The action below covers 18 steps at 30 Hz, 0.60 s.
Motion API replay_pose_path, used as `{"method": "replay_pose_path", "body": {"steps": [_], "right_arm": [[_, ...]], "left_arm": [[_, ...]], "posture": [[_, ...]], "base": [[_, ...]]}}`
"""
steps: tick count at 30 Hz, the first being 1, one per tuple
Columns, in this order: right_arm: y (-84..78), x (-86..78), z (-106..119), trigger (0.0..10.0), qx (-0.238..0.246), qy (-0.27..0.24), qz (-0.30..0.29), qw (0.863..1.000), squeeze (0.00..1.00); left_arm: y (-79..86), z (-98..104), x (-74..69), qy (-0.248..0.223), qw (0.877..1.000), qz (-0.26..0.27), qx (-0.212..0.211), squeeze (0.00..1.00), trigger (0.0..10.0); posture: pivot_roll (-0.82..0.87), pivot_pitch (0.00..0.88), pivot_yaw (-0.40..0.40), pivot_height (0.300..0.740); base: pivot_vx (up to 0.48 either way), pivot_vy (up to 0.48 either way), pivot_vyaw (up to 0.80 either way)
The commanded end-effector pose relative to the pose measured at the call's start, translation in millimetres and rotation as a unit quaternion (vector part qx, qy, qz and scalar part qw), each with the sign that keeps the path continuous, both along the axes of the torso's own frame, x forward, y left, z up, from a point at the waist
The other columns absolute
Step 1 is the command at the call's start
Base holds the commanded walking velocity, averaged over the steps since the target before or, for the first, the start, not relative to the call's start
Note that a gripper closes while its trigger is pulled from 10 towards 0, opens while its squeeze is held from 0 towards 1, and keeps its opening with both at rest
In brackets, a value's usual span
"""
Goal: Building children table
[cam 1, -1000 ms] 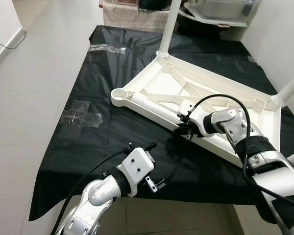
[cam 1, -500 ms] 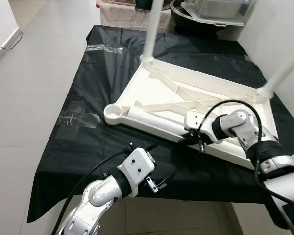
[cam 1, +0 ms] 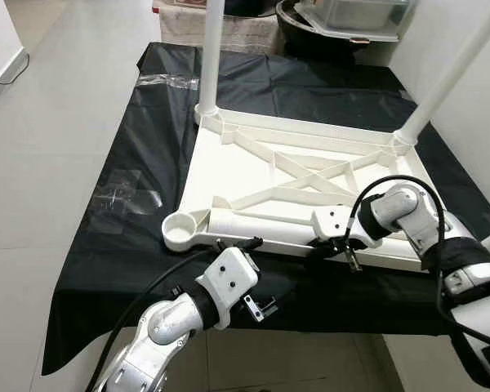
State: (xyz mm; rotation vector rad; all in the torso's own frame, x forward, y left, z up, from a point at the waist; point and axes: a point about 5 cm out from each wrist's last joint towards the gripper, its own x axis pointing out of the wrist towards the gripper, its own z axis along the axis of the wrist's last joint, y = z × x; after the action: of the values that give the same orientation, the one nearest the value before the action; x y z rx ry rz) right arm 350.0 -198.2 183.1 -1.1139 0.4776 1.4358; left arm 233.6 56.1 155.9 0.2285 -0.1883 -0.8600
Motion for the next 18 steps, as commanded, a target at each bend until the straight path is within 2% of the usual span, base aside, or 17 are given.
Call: {"method": "replay_pose_path", "body": {"steps": [1,6,7,8,13,14,18], "right_arm": [[12.7,-5.6,-5.4,0.0,-0.042,0.000,0.073,0.996,0.00],[11.9,-2.8,-1.6,0.0,-0.048,-0.014,0.072,0.996,0.00],[12.8,-0.7,0.0,7.5,-0.045,-0.024,0.064,0.997,0.00],[14.1,1.1,1.2,10.0,-0.038,-0.033,0.057,0.997,0.00],[16.6,3.5,3.8,10.0,-0.016,-0.040,0.044,0.998,0.00],[17.2,4.4,6.5,10.0,-0.003,-0.040,0.039,0.998,1.00],[16.0,4.3,10.1,10.0,0.008,-0.037,0.037,0.999,1.00]], "left_arm": [[-2.0,-6.4,-3.4,0.013,1.000,-0.004,0.007,0.00,10.0],[-1.6,-6.3,-3.1,0.013,1.000,-0.003,0.007,0.00,10.0],[-1.5,-6.2,-3.0,0.013,1.000,-0.003,0.008,0.00,10.0],[-1.4,-6.2,-2.9,0.013,1.000,-0.003,0.008,0.00,10.0],[-1.5,-6.6,-1.8,0.013,1.000,-0.003,0.009,0.00,10.0],[-1.3,-6.8,-0.7,0.012,1.000,-0.002,0.010,0.00,10.0],[-0.8,-6.9,0.6,0.011,1.000,-0.002,0.011,0.00,10.0]], "posture": [[0.05,0.118,-0.152,0.740],[0.05,0.120,-0.152,0.740],[0.05,0.120,-0.152,0.740],[0.05,0.120,-0.152,0.740],[0.05,0.115,-0.149,0.740],[0.05,0.114,-0.146,0.740],[0.05,0.108,-0.141,0.740]], "base": [[0.000,0.000,0.00],[0.000,0.000,0.00],[0.000,0.000,0.00],[0.000,0.000,0.00],[0.000,0.000,0.00],[0.000,0.000,0.00],[0.000,0.000,0.00]]}}
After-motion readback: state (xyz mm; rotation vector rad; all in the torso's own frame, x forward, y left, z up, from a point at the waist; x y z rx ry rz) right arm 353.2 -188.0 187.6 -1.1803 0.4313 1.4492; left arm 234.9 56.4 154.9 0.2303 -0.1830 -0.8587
